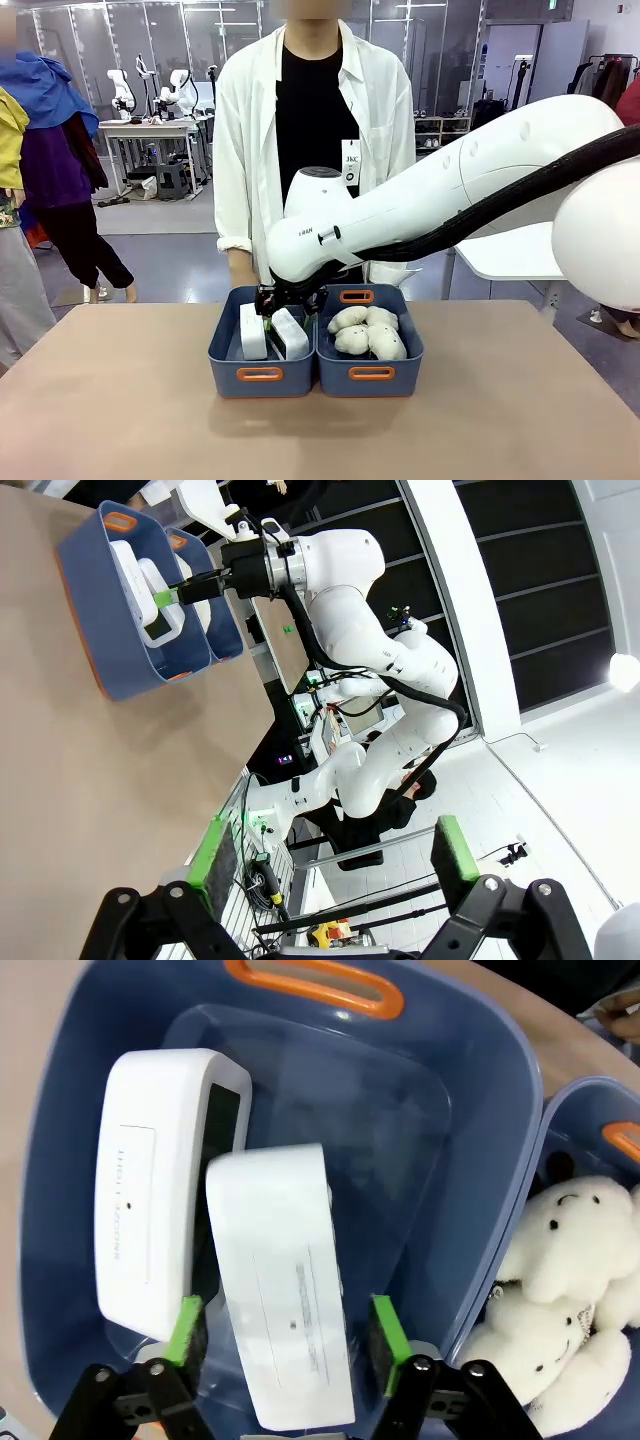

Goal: Sort the digital clocks into the basket.
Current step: Pick up the Digital clock from the table and place it into the empty Plastic storage basket.

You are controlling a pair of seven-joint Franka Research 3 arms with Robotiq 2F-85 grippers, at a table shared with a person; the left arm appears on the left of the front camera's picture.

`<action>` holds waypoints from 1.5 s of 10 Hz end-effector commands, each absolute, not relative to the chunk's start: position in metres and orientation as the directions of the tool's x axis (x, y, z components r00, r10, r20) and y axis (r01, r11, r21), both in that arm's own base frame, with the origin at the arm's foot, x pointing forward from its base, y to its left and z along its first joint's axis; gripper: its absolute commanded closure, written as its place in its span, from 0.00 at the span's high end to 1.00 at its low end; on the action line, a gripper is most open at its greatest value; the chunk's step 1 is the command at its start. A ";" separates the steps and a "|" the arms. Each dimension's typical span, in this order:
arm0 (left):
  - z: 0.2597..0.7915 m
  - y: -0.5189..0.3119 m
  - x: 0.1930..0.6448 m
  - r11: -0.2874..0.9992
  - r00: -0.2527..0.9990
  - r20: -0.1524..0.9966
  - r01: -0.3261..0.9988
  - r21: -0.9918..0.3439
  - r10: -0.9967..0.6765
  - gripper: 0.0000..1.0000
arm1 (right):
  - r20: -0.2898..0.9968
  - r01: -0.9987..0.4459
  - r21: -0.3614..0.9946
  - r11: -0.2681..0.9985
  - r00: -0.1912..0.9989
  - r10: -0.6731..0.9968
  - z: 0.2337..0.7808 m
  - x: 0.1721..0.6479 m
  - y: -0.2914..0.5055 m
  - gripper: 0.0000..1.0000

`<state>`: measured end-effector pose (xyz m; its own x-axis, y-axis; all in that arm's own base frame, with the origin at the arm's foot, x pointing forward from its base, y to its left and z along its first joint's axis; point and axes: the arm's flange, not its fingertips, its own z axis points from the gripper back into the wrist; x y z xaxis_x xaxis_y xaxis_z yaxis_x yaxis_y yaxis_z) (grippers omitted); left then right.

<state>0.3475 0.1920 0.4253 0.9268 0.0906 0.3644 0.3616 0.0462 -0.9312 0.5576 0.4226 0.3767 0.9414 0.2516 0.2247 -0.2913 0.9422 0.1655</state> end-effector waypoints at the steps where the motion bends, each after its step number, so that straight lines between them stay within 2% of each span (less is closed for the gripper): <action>1: 0.429 0.192 0.342 0.044 0.930 0.358 0.355 -0.934 0.087 1.00 | 0.244 -0.285 0.161 0.945 0.939 0.242 0.386 0.549 0.419 1.00; 5: 0.429 0.192 0.342 0.044 0.930 0.358 0.355 -0.934 0.087 1.00 | 0.287 -0.345 0.165 0.924 0.913 0.289 0.409 0.524 0.416 1.00; 6: 0.429 0.192 0.342 0.044 0.930 0.358 0.355 -0.934 0.087 1.00 | 0.261 -0.400 0.133 0.907 0.897 0.357 0.410 0.514 0.404 1.00; 7: 0.429 0.192 0.342 0.044 0.930 0.358 0.355 -0.934 0.087 1.00 | 0.263 -0.320 0.165 0.933 0.926 0.271 0.409 0.541 0.425 1.00; 15: 0.429 0.192 0.342 0.044 0.930 0.358 0.355 -0.934 0.087 1.00 | 0.263 -0.320 0.165 0.933 0.926 0.271 0.409 0.541 0.425 1.00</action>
